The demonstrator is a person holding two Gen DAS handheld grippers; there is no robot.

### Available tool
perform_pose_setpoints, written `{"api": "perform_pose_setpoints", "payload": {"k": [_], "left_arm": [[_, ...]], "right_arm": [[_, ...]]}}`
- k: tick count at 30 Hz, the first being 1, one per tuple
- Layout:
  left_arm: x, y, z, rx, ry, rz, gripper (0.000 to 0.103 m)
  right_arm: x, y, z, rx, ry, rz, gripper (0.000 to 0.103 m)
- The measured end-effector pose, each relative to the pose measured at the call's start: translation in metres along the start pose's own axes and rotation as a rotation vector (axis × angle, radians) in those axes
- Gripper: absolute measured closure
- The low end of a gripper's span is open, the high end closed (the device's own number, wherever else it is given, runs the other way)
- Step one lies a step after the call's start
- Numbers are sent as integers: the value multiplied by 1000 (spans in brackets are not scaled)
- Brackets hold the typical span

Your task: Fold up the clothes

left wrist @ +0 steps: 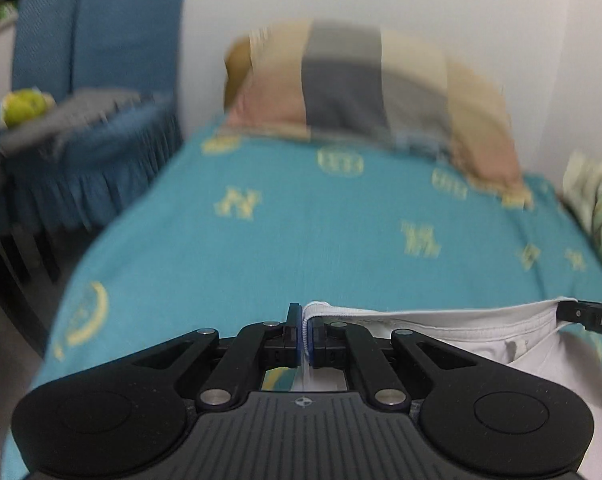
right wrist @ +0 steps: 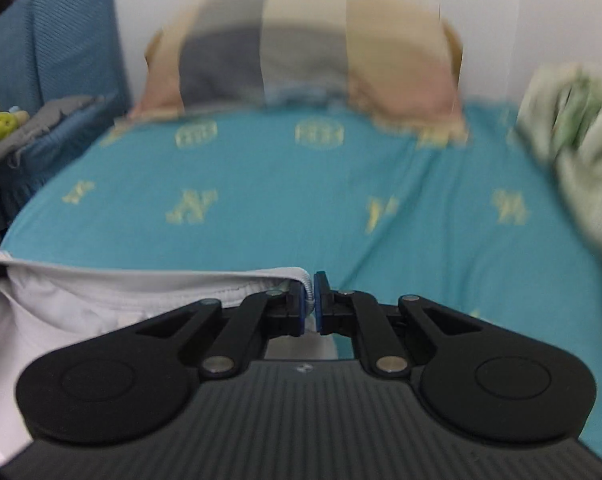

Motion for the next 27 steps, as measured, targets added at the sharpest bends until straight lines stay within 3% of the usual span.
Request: {"api": "perform_pose_setpoints", "payload": {"k": [4,5,8,10,12,18,22,27], "left_arm": [[4,-16,-16,80,-19,-34,95],[6,-14,-15,86,-21,-39,87],[11,-10,-13,102,-25,-56,47],[13,2,-7,94,-1,-87,34],[14,14,-1,85,21,-119,19],[3,80,22,18,-1,-192,16],[6,144,27,-14,91,-235,16],[26,223,4,-18,192,-234,17]], "right_arm": [[-6,-6,-7,32,-93,97,90],[-8,-6,-6,39,-114,127,89],[-12,-5,-2,60,-154,179,61],[-12,0,1,55,-156,213,36],[-8,11,7,27,-150,246,24],[3,49,25,3,-155,257,21],[8,99,28,-8,-188,268,21],[8,183,4,-28,-190,275,21]]}}
Point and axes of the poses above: each gripper's, at about its wrist camera, not at the fingertips, and y roughly against the way its jaws point, x to its left, z to its top, the point moved 8 cm from there along -y, roughly the way its jaws point, and after that the axes turned 12 degrees about -x, right-handed, at the moved point
